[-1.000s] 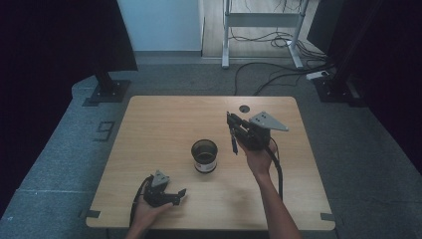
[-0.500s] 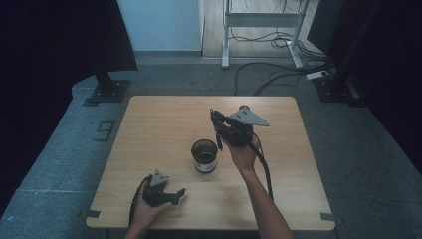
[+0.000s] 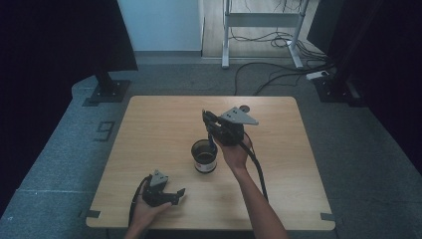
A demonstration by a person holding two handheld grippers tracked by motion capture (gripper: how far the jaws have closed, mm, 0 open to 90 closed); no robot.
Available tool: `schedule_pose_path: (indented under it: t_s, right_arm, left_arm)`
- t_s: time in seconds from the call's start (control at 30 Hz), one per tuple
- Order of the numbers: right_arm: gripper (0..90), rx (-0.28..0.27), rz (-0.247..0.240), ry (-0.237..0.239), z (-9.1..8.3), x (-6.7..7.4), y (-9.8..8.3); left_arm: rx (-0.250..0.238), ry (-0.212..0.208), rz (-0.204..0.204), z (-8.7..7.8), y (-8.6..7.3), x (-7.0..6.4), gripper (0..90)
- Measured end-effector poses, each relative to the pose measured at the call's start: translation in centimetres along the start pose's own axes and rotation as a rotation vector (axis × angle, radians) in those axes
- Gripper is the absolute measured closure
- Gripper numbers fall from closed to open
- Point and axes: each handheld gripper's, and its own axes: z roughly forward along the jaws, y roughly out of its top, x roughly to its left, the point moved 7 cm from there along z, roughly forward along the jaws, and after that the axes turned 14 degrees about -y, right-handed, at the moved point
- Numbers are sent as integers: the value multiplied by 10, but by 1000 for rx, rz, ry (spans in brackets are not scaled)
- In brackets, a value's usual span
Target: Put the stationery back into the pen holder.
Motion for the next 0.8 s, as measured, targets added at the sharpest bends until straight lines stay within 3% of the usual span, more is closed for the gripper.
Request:
schedule_pose_path:
  t_s: [0.37,0.8]
  right_arm:
    - [785,11,-11,12,12,12,-3]
    - [785,36,-15,8,20,14,-15]
  left_arm:
    - [7,0,2,-1,-1,1,143]
    - [15,1,2,-1,-1,2,143]
